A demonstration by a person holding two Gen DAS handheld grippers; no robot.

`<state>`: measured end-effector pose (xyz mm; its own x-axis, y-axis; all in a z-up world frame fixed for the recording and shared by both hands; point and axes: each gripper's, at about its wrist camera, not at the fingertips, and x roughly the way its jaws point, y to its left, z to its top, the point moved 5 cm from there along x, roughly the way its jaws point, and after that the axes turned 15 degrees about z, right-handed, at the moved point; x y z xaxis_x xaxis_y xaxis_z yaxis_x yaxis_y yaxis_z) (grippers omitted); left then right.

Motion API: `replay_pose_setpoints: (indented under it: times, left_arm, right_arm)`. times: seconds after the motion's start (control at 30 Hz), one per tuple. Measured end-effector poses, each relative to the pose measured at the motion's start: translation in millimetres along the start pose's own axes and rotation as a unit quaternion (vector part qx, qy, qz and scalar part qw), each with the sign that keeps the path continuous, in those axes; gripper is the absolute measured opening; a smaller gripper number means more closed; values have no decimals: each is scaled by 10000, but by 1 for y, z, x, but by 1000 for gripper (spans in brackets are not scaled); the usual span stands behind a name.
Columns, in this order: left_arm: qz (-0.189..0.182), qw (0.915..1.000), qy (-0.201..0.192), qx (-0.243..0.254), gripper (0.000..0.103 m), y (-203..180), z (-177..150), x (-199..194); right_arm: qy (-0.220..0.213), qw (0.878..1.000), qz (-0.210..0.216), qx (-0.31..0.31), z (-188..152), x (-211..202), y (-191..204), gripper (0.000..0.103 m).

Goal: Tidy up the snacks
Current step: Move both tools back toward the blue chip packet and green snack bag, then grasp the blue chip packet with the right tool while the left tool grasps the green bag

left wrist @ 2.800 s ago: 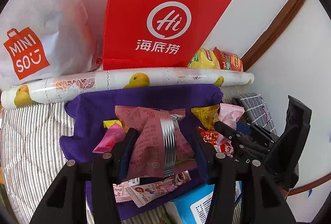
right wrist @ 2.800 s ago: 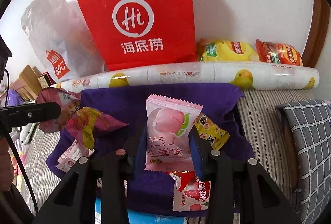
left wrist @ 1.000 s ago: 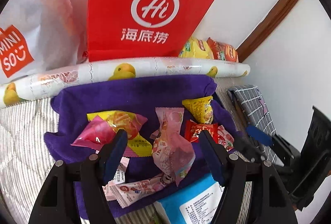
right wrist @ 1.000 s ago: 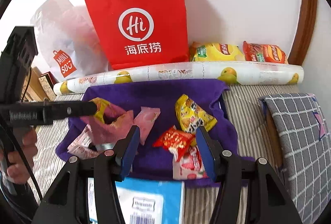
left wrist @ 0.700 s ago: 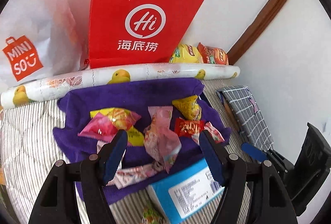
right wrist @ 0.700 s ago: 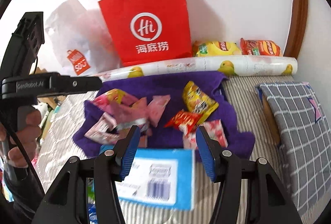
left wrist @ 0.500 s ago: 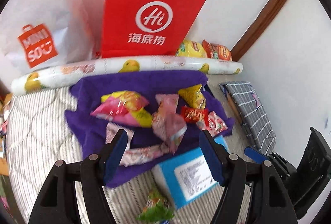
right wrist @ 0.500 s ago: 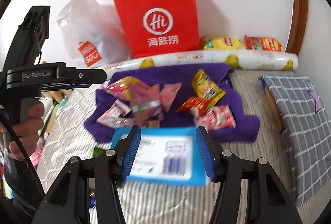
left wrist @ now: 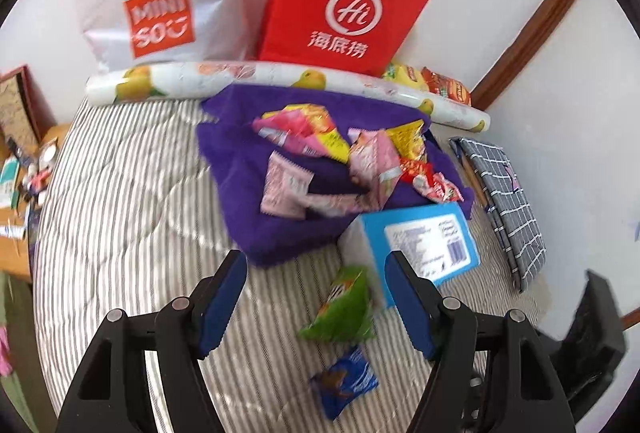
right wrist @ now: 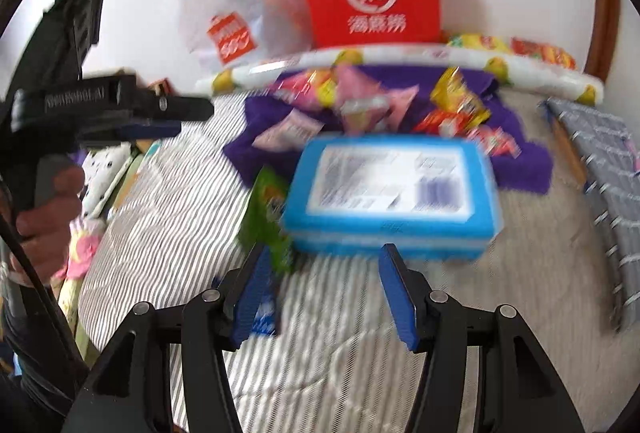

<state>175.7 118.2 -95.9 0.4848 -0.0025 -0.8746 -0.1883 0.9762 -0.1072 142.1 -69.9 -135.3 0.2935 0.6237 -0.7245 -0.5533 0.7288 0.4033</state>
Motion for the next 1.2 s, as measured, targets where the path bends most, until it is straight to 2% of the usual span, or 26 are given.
replay_pose_setpoints:
  times: [0.2,0.3,0.4,0.57,0.67,0.77,0.9,1.03,1.1,1.17,1.2]
  left_arm:
    - [38,9999,87,-135,70,20,-23,4]
    - [49,9997,126,-181,70,29,-31,6]
    - [48,9995,146,-287,70,39,-35,8]
    - [27,9991,180,-391,70,50,-38,11]
    - [16,9987,210,-454,70,56,-39,13]
    - [22,9986,242,-480,70,58,-40,16]
    - [19,9984,289,-483,70,57,-43,19]
    - [42,9985,319,-450,70,54,-44,21]
    - [45,9985,314,-440,70,53,-45,21]
    - [36,9985,312,-449,70,51,-45,21]
    - [30,9985,307,-448,70,50,-45,21]
  right_arm:
    - [421,9987,250,103,-34,38,12,56]
    - [520,9975,443,170,-40,50,17,57]
    - [622,9959,627,193,-44,61,24,66]
    - [555,9969,556,19,-44,69,37,80]
    - [522,9980,338,-66,-44,74,43,82]
    - [524,9984,-10,-198,-44,80,49,82]
    - [418,9985,-269,-244,-44,82,51,81]
    - [405,9944,-714,-664,-50,85,57,71]
    - [381,9951,-644,-641,-50,84,56,69]
    - [351,9951,-674,-625,-48,83,53,59]
    - [329,9954,-663,-615,-48,81,51,58]
